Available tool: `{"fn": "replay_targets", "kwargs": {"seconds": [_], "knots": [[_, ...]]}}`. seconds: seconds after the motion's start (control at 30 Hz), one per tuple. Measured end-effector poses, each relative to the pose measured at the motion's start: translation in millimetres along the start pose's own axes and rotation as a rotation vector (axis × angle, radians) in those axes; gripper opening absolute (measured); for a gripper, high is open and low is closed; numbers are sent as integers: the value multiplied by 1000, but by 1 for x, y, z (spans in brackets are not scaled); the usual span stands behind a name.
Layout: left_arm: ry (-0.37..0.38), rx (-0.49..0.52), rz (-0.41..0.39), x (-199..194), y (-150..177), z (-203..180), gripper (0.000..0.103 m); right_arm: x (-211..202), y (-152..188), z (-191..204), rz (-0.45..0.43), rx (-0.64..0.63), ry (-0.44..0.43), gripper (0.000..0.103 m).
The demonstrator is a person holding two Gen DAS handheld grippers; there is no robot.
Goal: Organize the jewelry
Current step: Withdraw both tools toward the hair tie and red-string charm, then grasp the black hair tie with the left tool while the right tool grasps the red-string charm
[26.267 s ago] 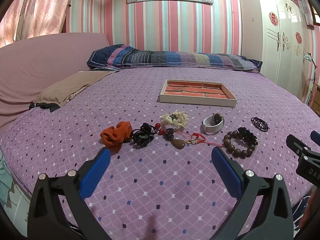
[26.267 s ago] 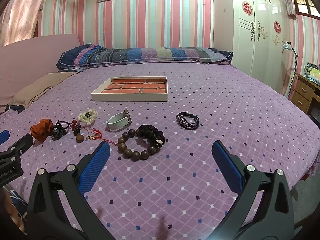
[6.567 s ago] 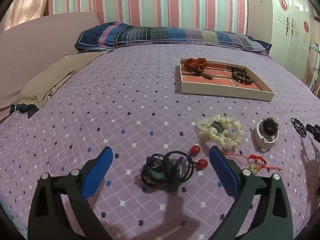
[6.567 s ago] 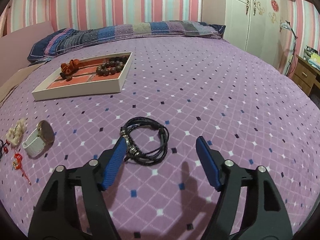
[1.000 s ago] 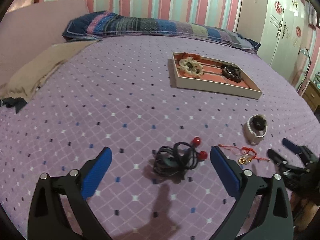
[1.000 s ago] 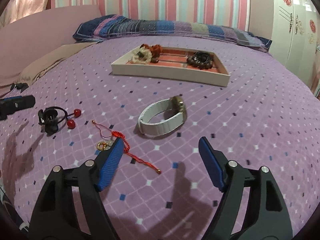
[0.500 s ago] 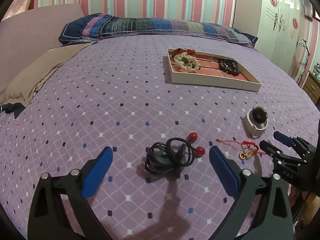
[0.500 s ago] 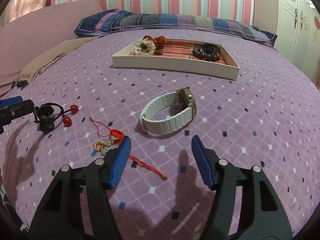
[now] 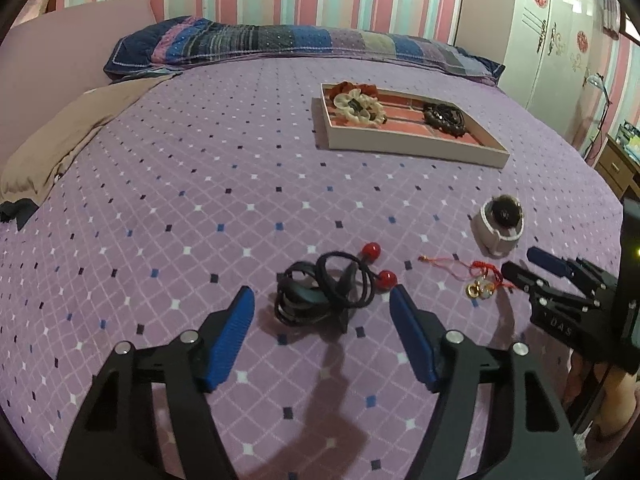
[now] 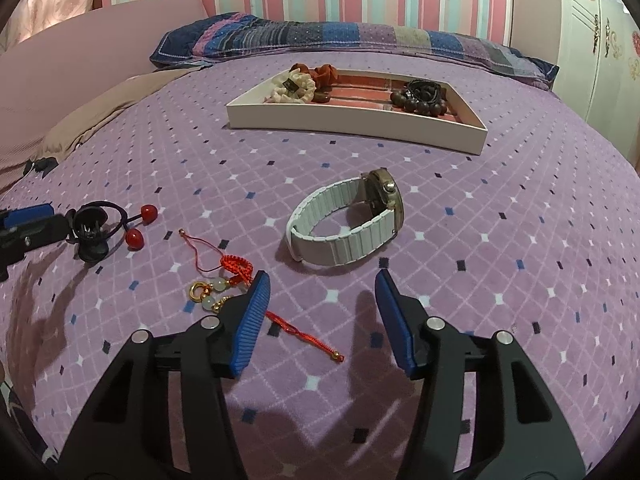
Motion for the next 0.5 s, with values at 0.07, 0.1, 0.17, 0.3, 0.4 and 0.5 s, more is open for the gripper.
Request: {"fn": "replay_targets", "kwargs": {"seconds": [0.07, 0.1, 0.17, 0.3, 0.4, 0.5], "knots": [[9, 6, 13, 2, 6, -4, 69, 1, 0, 0, 2, -3, 1, 54], [8, 8, 15, 2, 7, -6, 67, 2, 0, 1, 4, -5, 1, 54], [7, 13, 19, 3, 10, -8, 63, 4, 1, 2, 7, -7, -1, 52], [9, 6, 15, 2, 9, -8, 62, 5, 1, 3, 9, -12, -2, 51], [14, -4, 7, -1, 6, -6, 54, 5, 2, 3, 12, -10, -2, 51], [24, -7, 18, 1, 5, -6, 45, 7, 3, 1, 15, -3, -4, 51]]}}
Point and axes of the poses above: each gripper's, at about its wrist camera, not at the fingertips, and x roughly the way its jaws point, z to its left, y to its underside, the point moved 7 cm from there along x, roughly the way its jaws point, and after that the axes turned 14 degrees about -y, right-handed, at the moved point
